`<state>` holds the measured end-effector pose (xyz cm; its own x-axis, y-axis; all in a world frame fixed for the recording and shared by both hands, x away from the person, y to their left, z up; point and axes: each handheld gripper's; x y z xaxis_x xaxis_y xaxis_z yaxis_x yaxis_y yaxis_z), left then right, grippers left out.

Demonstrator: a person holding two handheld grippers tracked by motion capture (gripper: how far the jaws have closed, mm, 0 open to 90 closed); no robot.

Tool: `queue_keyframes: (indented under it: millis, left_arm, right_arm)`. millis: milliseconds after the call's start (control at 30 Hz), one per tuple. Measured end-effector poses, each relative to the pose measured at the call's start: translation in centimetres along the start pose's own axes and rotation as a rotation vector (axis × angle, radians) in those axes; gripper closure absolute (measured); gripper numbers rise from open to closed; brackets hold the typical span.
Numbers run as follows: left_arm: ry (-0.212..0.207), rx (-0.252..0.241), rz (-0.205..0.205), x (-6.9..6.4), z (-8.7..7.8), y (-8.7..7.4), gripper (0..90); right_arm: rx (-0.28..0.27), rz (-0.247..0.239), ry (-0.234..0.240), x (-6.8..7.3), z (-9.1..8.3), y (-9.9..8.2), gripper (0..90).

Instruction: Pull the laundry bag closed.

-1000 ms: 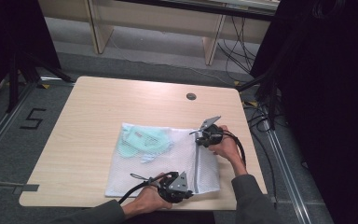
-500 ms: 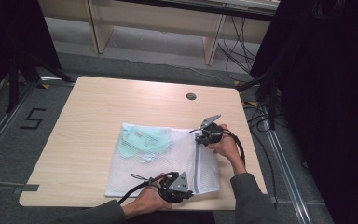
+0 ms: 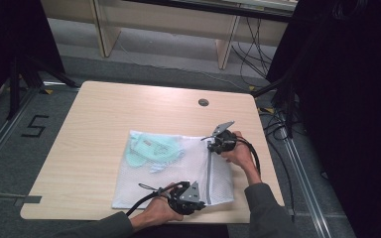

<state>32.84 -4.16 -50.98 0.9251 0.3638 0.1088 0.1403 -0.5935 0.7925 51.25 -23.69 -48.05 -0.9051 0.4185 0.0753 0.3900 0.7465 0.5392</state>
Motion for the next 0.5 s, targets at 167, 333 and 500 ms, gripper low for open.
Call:
queue_keyframes:
  millis: [167, 333, 500]
  left_arm:
    - [-0.005, 0.004, 0.002, -0.08, 0.06, -0.08, 89.1]
    - [-0.002, 0.005, 0.002, -0.04, 0.02, -0.08, 89.1]
    - [-0.006, 0.004, -0.006, 0.05, -0.13, 0.13, 89.1]
  right_arm:
    - [0.003, -0.018, -0.005, -0.27, -0.02, 0.39, 86.7]
    - [0.0, 0.008, -0.023, -0.49, 0.05, 0.28, 86.6]
    - [-0.002, -0.001, -0.023, -0.7, 0.28, 0.36, 86.6]
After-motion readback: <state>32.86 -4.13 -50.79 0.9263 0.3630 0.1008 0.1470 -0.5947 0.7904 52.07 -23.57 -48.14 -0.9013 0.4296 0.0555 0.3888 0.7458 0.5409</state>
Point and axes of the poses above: each handheld gripper's, and its own axes: z roughly forward along the jaws, y roughly out of its top, x roughly to its left, and after that the axes turned 13 degrees about y, right-handed
